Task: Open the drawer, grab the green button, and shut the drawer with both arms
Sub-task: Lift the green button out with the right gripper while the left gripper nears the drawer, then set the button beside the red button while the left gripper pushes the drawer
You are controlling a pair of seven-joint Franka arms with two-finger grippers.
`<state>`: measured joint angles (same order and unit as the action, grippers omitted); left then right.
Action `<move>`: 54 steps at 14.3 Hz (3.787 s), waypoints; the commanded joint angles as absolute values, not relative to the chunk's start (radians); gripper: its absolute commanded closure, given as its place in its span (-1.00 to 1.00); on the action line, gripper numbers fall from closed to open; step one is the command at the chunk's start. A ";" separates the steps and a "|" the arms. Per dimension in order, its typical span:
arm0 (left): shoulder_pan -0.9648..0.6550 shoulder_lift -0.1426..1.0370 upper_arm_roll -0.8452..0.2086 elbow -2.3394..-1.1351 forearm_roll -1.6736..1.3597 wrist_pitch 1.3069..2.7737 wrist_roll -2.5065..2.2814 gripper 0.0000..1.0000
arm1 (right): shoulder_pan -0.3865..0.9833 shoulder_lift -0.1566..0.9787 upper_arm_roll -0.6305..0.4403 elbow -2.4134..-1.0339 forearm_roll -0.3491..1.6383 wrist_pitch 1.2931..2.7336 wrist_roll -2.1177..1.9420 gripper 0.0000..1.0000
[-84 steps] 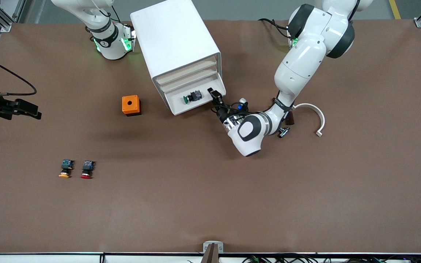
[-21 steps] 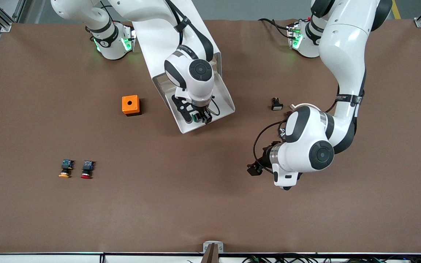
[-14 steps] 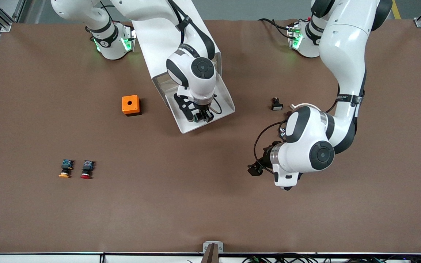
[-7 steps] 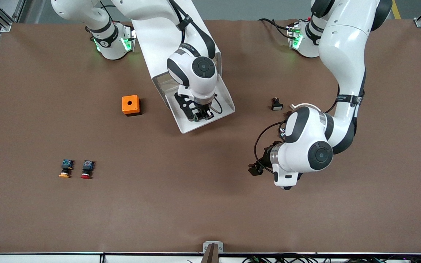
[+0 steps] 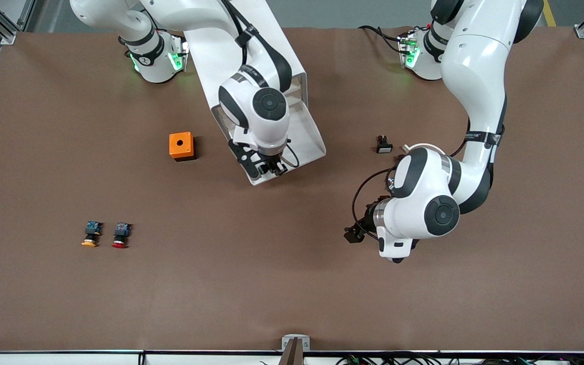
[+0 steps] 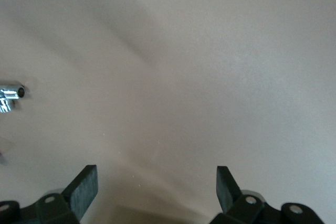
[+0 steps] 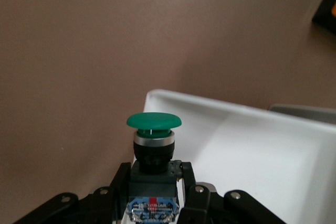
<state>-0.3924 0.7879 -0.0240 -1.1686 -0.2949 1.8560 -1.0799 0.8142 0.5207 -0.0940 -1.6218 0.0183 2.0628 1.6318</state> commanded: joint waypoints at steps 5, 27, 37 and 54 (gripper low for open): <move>-0.449 0.776 -0.015 -1.193 -0.191 1.867 -1.084 -0.99 | 0.629 0.495 -0.086 -1.629 0.020 2.057 1.142 1.00; -0.710 0.810 -0.015 -1.299 -0.061 2.095 -1.301 -0.99 | 0.238 0.574 -0.087 -1.835 0.018 2.430 0.215 0.99; -0.801 0.793 -0.028 -1.351 -0.072 2.117 -1.344 -0.99 | 0.201 0.623 -0.087 -1.833 0.018 2.483 0.181 0.99; -0.824 0.802 -0.227 -1.387 -0.081 2.114 -1.339 -0.99 | 0.192 0.528 -0.092 -1.564 0.003 1.975 0.106 -1.00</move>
<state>-0.8244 0.8260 -0.2103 -1.3548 -0.0888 2.1012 -1.3306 0.2173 0.5625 -0.1037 -1.6255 0.0159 2.0973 0.1624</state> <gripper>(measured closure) 0.000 0.000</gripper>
